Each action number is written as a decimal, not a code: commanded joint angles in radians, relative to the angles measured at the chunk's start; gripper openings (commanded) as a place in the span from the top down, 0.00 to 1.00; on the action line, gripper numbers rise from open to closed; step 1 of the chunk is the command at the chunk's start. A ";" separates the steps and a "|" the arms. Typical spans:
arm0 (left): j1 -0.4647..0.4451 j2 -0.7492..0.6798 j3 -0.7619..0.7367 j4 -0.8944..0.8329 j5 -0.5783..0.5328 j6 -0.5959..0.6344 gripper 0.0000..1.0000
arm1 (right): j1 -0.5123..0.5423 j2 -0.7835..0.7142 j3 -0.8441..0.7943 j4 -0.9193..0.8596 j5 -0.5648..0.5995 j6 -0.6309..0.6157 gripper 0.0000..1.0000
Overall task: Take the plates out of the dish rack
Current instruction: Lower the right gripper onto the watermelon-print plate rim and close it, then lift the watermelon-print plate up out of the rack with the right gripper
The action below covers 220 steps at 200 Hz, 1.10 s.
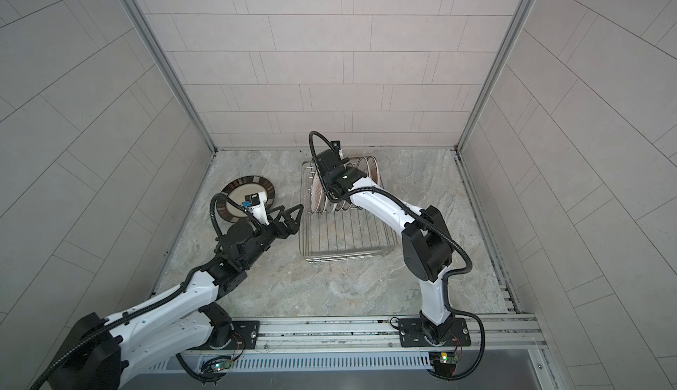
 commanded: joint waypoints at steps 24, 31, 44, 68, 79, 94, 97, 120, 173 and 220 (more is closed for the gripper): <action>-0.005 -0.019 -0.019 0.004 -0.021 -0.007 0.00 | -0.007 0.030 0.011 -0.006 -0.045 0.026 0.81; -0.005 -0.018 -0.019 0.005 -0.020 -0.009 0.00 | -0.007 0.034 0.016 -0.009 -0.041 0.028 0.82; -0.005 -0.014 -0.019 0.007 -0.017 -0.009 0.00 | -0.007 0.038 0.020 -0.008 -0.031 0.030 0.82; -0.004 -0.008 -0.017 0.009 -0.017 -0.007 0.00 | -0.004 0.040 0.035 -0.012 -0.009 0.025 0.85; -0.005 -0.010 -0.017 0.005 -0.019 -0.007 0.00 | -0.004 0.041 0.058 -0.029 -0.005 0.018 0.86; -0.005 -0.014 -0.020 0.004 -0.027 -0.007 0.00 | 0.000 0.040 0.071 -0.042 0.003 0.012 0.86; -0.004 -0.014 -0.021 0.004 -0.030 -0.007 0.00 | 0.000 0.039 0.072 -0.042 0.006 0.012 0.86; -0.005 -0.013 -0.022 0.003 -0.038 -0.004 0.00 | 0.007 0.026 0.075 -0.045 0.027 0.000 0.86; -0.004 -0.016 -0.028 0.006 -0.042 -0.004 0.00 | 0.027 -0.043 0.066 -0.035 0.097 -0.032 0.88; -0.005 -0.018 -0.030 0.009 -0.048 -0.010 0.00 | 0.040 -0.135 0.013 -0.012 0.147 -0.052 0.89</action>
